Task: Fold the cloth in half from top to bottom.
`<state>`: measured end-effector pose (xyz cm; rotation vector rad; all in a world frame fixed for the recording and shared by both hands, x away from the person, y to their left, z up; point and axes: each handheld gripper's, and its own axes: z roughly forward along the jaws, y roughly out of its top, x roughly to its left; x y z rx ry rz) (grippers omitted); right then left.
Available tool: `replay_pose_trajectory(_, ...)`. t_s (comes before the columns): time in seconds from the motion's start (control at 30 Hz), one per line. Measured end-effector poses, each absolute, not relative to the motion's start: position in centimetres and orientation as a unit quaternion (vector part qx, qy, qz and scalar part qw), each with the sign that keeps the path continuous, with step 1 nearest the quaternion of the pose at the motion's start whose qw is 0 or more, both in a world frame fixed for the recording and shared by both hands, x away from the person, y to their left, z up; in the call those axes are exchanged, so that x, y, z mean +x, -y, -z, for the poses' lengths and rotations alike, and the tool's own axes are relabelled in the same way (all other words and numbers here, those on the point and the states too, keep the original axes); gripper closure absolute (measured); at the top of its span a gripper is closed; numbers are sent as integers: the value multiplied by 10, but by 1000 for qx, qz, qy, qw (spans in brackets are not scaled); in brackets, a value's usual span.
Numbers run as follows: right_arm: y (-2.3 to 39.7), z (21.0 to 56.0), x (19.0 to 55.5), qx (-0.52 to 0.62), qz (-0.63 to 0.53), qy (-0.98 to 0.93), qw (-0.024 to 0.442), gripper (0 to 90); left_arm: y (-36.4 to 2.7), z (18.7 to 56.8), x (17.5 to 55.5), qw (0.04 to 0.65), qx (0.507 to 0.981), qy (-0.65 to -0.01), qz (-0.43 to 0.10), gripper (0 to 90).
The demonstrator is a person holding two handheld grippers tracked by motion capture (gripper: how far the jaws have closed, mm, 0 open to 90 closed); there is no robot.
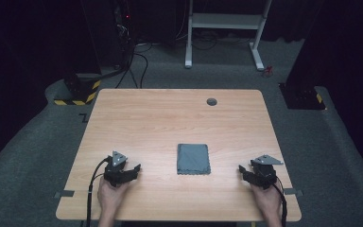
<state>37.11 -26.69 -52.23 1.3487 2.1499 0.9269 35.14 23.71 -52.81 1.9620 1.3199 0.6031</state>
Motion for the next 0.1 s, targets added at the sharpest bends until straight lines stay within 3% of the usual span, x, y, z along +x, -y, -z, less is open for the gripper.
replay_pose_trajectory(0.1,267,522,371,487,-335,-776,219,422,-237,528,351,344,755,-508,-232,319)
